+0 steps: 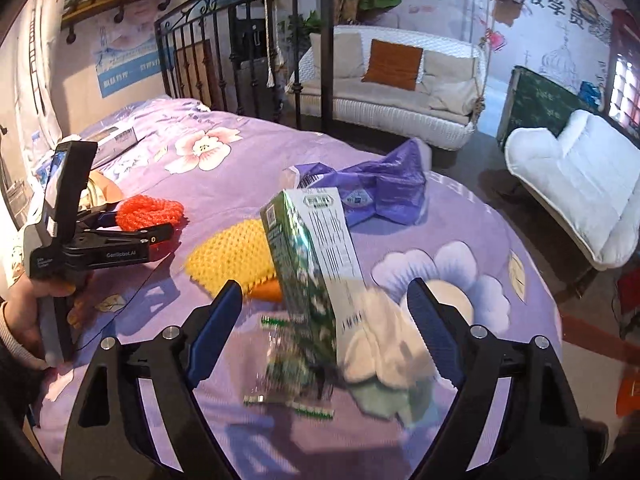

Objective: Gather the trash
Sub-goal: 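Grasp the orange foam net with the left tool while the right tool grasps the green carton, then carry the orange net and green carton over the black bin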

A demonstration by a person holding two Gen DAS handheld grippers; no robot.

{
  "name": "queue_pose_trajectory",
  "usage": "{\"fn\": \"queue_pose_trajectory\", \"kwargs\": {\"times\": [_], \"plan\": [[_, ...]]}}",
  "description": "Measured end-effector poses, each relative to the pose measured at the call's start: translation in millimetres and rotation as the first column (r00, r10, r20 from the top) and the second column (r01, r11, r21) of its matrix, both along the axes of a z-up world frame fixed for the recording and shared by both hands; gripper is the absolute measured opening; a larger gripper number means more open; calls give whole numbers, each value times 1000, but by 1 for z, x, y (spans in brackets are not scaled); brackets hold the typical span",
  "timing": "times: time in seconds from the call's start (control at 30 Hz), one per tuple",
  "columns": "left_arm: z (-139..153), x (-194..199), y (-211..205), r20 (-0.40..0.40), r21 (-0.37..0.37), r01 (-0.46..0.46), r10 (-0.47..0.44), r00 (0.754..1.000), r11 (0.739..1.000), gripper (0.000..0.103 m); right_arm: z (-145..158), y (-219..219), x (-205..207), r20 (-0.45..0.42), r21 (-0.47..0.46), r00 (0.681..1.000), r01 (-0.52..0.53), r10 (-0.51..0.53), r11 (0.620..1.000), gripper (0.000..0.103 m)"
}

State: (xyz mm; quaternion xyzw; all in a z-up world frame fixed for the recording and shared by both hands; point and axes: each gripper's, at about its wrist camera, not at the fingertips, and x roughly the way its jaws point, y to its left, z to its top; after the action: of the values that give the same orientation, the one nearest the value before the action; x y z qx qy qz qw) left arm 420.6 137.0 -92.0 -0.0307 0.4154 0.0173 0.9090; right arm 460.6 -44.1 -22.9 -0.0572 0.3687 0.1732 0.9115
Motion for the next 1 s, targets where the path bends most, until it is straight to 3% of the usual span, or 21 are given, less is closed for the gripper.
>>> {"fn": "queue_pose_trajectory", "kwargs": {"times": [0.1,0.13,0.23,0.27,0.37,0.6,1.0], "plan": [[-5,3,5,-21,-20,-15,15,1000,1000,48,-3,14,26,-6,-35,1000,-26,26,999,80],[-5,3,7,-19,-27,-24,23,1000,999,44,-5,19,33,-9,-57,1000,-30,29,998,78],[-2,0,11,-11,-55,-36,35,999,998,32,-14,29,54,-50,-96,998,-36,31,995,57],[-1,-1,12,-7,-62,-38,37,999,997,29,-15,31,57,-53,-102,998,-33,27,994,57],[4,-6,10,9,-78,-34,34,999,996,26,-9,31,55,-40,-79,998,-43,40,996,52],[27,-27,-1,86,-96,0,9,996,995,26,18,10,34,-49,99,999,-13,18,995,48],[54,-99,-37,197,-112,127,-103,975,986,26,56,-20,-45,35,243,999,12,-21,970,46]]}}
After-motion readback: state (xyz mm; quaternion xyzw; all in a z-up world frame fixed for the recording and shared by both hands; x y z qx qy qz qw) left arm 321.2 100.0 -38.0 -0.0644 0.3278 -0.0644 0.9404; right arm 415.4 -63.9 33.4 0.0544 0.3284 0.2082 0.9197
